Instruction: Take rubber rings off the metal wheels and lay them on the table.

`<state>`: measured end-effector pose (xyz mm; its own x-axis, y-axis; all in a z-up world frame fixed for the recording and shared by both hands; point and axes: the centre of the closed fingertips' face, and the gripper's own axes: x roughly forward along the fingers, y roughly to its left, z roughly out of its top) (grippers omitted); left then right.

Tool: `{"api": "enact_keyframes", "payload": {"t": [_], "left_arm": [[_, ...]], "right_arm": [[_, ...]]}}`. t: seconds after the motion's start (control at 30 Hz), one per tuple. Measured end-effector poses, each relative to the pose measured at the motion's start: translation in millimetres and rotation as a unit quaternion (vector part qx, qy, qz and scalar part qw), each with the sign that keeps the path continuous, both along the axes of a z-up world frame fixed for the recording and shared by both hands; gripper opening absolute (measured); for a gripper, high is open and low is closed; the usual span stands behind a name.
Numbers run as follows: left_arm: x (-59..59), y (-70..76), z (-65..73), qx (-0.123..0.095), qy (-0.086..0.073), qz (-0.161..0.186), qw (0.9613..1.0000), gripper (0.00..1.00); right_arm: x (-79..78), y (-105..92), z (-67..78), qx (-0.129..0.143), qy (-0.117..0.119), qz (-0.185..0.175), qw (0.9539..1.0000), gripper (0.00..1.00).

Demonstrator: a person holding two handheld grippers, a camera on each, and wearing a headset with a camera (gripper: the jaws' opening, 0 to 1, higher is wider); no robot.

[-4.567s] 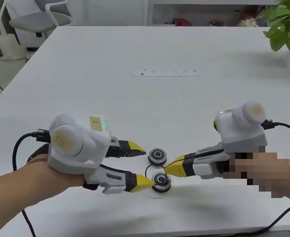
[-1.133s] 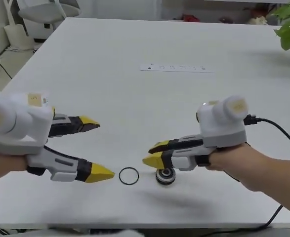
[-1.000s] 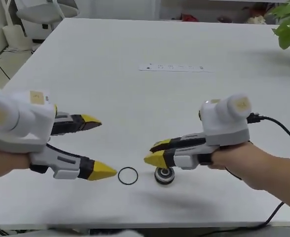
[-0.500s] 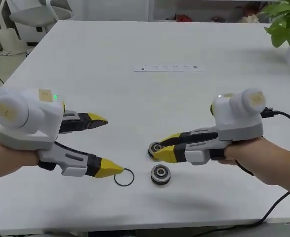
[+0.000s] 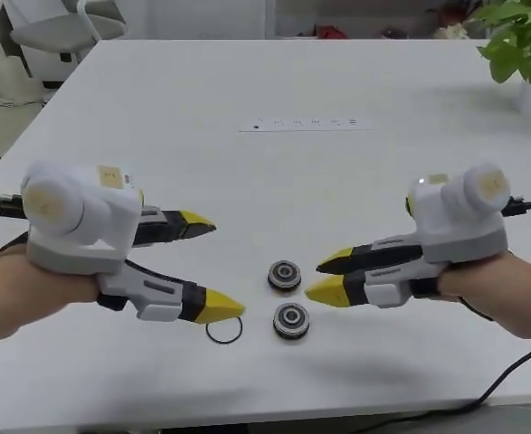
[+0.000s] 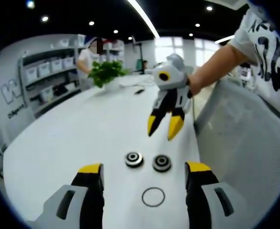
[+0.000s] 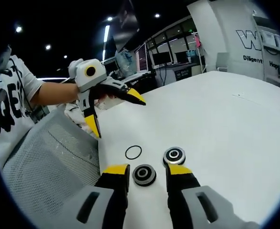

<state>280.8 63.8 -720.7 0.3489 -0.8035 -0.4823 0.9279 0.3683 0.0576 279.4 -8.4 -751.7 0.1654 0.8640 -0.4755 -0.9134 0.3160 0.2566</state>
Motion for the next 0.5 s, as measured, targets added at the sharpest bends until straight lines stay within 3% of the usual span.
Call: {"api": "enact_keyframes", "payload": {"t": [0.5], "left_arm": [[-1.1, -20.7, -19.3, 0.009, 0.020, -0.022, 0.9995, 0.66]], "right_arm": [[-6.3, -2.1, -25.2, -0.030, -0.003, 0.029, 0.9991, 0.29]]}}
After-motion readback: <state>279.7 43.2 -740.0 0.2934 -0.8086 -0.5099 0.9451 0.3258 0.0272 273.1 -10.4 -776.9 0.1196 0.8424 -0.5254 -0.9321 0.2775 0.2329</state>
